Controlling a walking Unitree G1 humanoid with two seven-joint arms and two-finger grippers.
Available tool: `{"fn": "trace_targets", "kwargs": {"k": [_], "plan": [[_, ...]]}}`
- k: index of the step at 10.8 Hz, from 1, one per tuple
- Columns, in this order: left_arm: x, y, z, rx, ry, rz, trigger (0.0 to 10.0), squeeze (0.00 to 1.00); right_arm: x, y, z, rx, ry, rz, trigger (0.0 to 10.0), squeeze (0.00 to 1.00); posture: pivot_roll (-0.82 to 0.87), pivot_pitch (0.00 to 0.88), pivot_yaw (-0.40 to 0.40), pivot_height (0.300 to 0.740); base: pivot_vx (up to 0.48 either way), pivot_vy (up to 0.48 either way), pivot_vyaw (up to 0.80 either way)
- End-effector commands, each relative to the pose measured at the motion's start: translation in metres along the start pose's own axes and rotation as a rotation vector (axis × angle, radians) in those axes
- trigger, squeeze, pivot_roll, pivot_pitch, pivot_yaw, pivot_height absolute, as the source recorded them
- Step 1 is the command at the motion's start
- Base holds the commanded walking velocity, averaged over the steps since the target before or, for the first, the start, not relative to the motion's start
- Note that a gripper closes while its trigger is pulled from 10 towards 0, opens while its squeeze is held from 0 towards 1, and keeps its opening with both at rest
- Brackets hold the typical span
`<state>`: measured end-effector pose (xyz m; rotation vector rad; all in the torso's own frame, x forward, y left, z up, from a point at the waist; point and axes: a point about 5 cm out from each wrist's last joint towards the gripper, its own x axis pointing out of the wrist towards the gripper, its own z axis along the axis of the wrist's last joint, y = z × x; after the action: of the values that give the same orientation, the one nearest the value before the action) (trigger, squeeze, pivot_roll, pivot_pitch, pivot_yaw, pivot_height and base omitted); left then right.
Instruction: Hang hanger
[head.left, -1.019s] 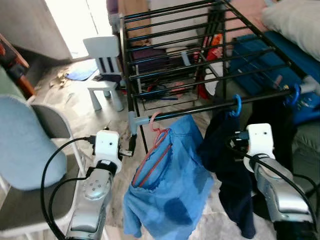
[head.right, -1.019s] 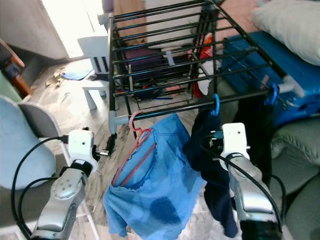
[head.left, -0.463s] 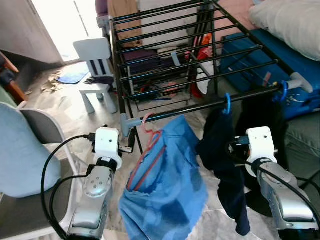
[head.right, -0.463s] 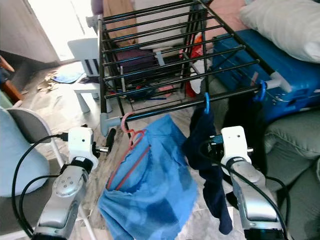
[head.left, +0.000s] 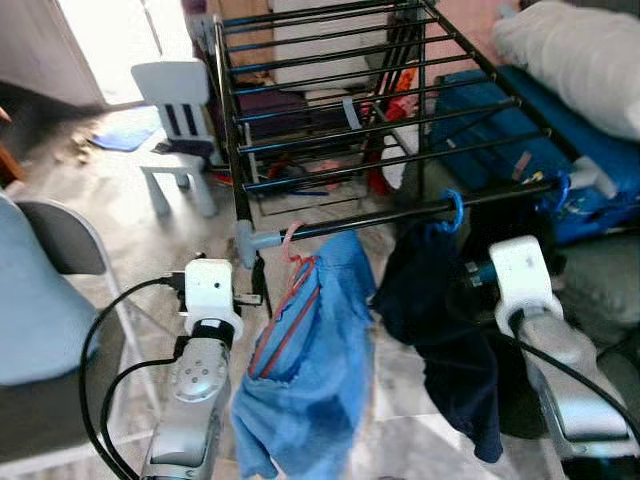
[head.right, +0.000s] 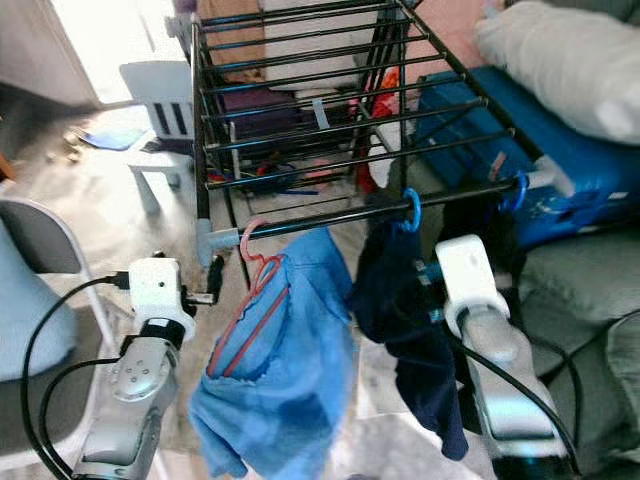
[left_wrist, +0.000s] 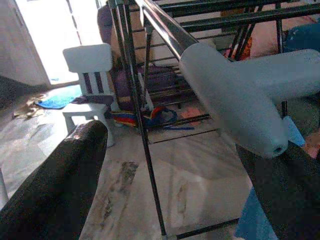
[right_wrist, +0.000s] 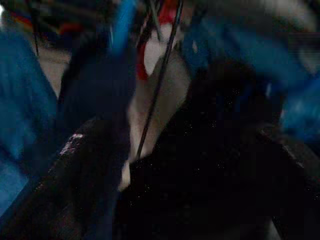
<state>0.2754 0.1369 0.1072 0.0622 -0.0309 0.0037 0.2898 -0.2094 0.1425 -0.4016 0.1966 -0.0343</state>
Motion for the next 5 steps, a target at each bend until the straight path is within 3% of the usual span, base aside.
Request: {"fn": "trace_targets", "kwargs": {"k": [1,2,5], "plan": [[0.002,0.009,0.012,0.026,-0.055,0.036,10.0,0.00,-0.001,0.003,0.008,-0.006,-0.037,-0.011,10.0,1.00,-0.25,0.000,0.000,0.740,0.000,0.000,0.00],[0.003,0.012,0.015,0.029,-0.062,0.037,10.0,0.00,-0.007,0.015,0.006,0.019,-0.044,0.022,10.0,0.00,-0.25,0.000,-0.002,0.740,0.000,0.000,0.00],[-0.003,0.004,0.016,0.032,-0.040,0.010,10.0,0.00,-0.013,0.017,0.001,0.058,-0.030,-0.001,10.0,0.00,-0.24,0.000,0.041,0.740,0.000,0.000,0.00]]}}
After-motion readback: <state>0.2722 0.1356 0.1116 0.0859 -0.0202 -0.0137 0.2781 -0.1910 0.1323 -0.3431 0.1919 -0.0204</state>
